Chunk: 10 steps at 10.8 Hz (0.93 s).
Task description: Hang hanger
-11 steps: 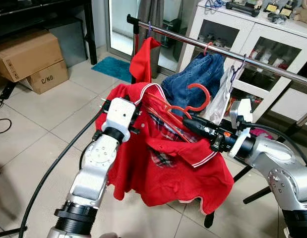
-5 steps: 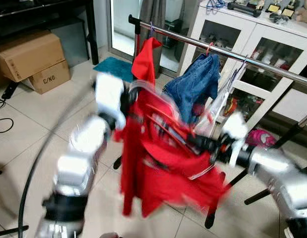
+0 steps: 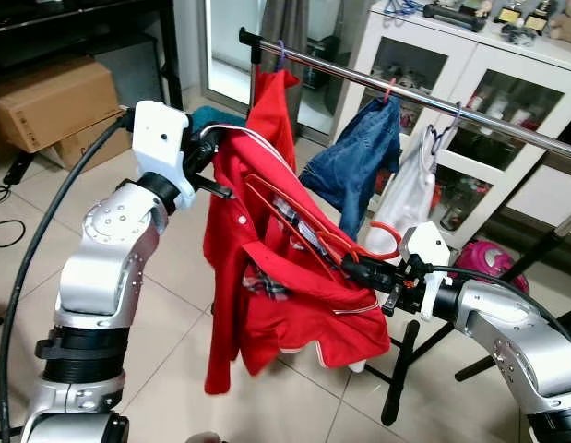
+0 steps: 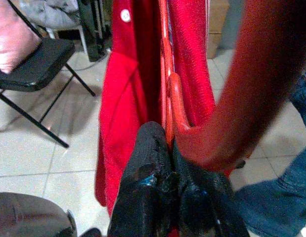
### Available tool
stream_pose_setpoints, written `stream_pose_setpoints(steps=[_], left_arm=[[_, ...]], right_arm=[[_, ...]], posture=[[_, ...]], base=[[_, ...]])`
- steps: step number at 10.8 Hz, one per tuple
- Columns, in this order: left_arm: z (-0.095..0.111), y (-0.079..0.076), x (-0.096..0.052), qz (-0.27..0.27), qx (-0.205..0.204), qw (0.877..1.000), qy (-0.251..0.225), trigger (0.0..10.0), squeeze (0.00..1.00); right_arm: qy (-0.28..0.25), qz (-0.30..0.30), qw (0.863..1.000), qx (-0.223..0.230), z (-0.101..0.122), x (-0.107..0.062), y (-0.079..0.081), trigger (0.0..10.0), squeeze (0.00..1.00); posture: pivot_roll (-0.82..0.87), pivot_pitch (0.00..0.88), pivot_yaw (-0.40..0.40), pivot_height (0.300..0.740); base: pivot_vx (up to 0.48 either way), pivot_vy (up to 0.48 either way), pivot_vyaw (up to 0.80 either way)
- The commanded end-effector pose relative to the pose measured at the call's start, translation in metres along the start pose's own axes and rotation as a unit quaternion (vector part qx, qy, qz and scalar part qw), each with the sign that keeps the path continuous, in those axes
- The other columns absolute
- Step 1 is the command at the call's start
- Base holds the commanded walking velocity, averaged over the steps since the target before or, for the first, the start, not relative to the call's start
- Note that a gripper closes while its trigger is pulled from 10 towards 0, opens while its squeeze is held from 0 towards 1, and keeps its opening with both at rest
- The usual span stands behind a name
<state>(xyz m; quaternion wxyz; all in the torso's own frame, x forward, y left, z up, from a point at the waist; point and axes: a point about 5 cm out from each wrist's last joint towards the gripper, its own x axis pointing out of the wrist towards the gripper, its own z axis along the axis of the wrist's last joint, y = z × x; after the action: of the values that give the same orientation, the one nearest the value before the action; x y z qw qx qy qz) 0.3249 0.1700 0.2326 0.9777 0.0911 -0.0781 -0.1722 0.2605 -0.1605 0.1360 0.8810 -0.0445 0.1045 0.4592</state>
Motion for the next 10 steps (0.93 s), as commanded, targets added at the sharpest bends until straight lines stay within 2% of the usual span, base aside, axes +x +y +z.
stream_pose_setpoints(steps=[1, 2, 3, 4, 5, 6, 7, 8, 10], left_arm=[[0.01, 0.038, -0.006, 0.093, 0.033, 0.995, -0.015, 0.0, 0.0], [0.007, 0.065, -0.012, 0.146, 0.074, 0.986, -0.002, 0.0, 0.0], [0.009, 0.081, -0.014, 0.17, 0.094, 0.981, 0.001, 0.0, 0.0], [0.023, 0.113, -0.016, 0.221, 0.124, 0.967, -0.011, 0.0, 0.0], [0.032, 0.123, -0.014, 0.227, 0.132, 0.965, -0.018, 0.0, 0.0], [0.029, 0.125, -0.01, 0.216, 0.129, 0.968, -0.009, 0.0, 0.0], [0.009, 0.108, 0.0, 0.15, 0.105, 0.983, 0.024, 0.0, 0.0], [-0.015, 0.068, 0.012, 0.059, 0.08, 0.994, 0.035, 0.0, 0.0], [-0.041, 0.008, 0.021, -0.031, 0.036, 0.998, 0.049, 0.0, 0.0]], right_arm=[[-0.014, -0.009, 1.0, 0.0, 0.003, -0.015, -0.004, 10.0, 0.0], [-0.018, 0.022, 1.0, 0.002, 0.003, -0.019, 0.003, 10.0, 0.0], [-0.005, 0.036, 0.999, 0.005, -0.001, -0.022, 0.007, 10.0, 0.0], [0.046, 0.054, 0.997, -0.006, -0.016, -0.029, 0.011, 10.0, 0.0], [0.038, 0.064, 0.997, 0.001, -0.016, -0.031, 0.015, 10.0, 0.0], [0.012, 0.062, 0.998, 0.012, -0.01, -0.031, 0.015, 10.0, 0.0], [-0.082, 0.035, 0.995, 0.051, 0.013, -0.026, 0.012, 10.0, 0.0], [-0.156, -0.006, 0.984, 0.08, 0.032, -0.016, 0.006, 10.0, 0.0], [-0.223, -0.041, 0.966, 0.123, 0.051, -0.005, 0.002, 10.0, 0.0]], posture=[[0.11, 0.0, -0.097, 0.74], [0.11, 0.0, -0.099, 0.74], [0.11, 0.0, -0.101, 0.74], [0.11, 0.0, -0.1, 0.74], [0.11, 0.0, -0.095, 0.74], [0.11, 0.0, -0.09, 0.74], [0.11, 0.0, -0.081, 0.74], [0.1, 0.0, -0.075, 0.74], [0.1, 0.0, -0.069, 0.74]], base=[[0.0, 0.0, 0.0], [0.0, 0.0, 0.0], [0.0, 0.0, 0.0], [0.0, 0.0, 0.0], [0.0, 0.0, 0.0], [0.0, 0.0, 0.0], [0.0, 0.0, 0.0], [0.0, 0.0, 0.0], [0.0, 0.0, 0.0]])
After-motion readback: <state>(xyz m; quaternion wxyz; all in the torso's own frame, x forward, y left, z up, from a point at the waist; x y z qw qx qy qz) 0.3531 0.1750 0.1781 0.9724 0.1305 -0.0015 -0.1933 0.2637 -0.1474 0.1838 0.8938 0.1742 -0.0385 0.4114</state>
